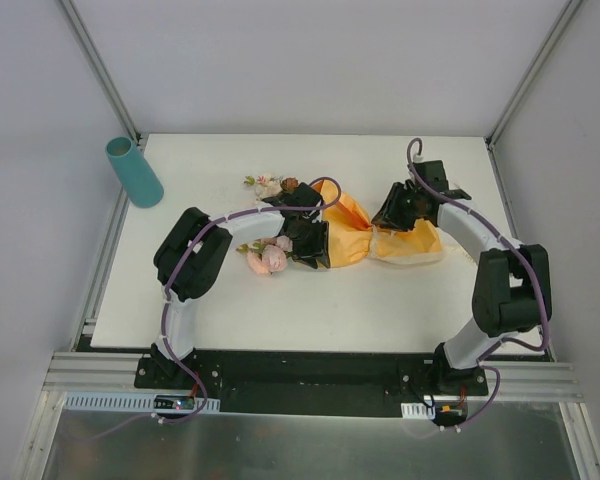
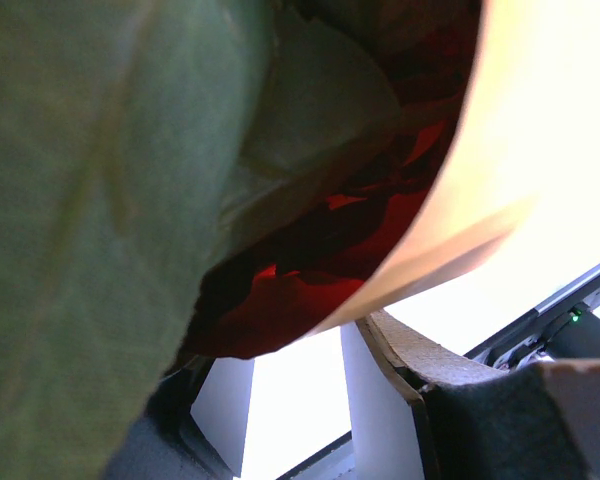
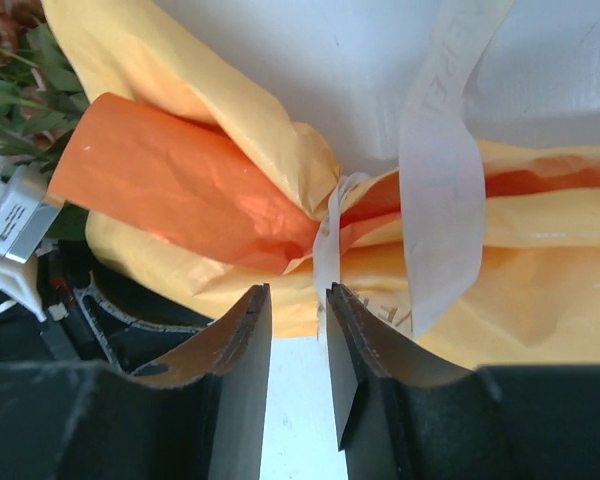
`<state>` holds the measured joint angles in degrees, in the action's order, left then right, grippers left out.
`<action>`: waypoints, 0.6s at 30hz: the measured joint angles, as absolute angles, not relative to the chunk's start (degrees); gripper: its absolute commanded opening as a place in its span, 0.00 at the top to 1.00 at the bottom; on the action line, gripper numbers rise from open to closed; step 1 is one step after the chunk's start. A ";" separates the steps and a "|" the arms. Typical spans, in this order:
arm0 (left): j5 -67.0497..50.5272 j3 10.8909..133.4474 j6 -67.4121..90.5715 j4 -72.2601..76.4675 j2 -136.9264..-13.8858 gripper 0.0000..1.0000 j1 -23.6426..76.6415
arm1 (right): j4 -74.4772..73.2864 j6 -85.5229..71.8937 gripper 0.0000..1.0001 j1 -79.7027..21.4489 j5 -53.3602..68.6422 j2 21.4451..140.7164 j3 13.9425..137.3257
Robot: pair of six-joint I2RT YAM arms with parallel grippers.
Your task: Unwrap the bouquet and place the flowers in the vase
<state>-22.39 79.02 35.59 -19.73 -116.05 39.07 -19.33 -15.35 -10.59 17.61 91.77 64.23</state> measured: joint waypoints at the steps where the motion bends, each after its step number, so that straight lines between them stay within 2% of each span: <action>1: -22.37 79.02 35.57 -19.73 -116.05 0.59 39.07 | -19.51 -15.31 0.65 -10.59 17.63 92.75 64.75; 14: -22.37 79.05 35.57 -19.75 -116.05 0.60 39.07 | -20.29 -14.20 0.67 -10.63 17.15 98.59 66.65; 16: -22.37 79.05 35.57 -19.75 -116.07 0.59 39.07 | -20.27 -14.06 0.70 -10.66 17.06 99.09 66.65; 18: -22.37 79.05 35.57 -19.75 -116.07 0.59 39.07 | -20.27 -14.02 0.77 -10.66 17.02 99.39 66.65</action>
<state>-22.37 79.05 35.57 -19.75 -116.07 39.07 -20.27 -14.02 -10.66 17.02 99.39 66.65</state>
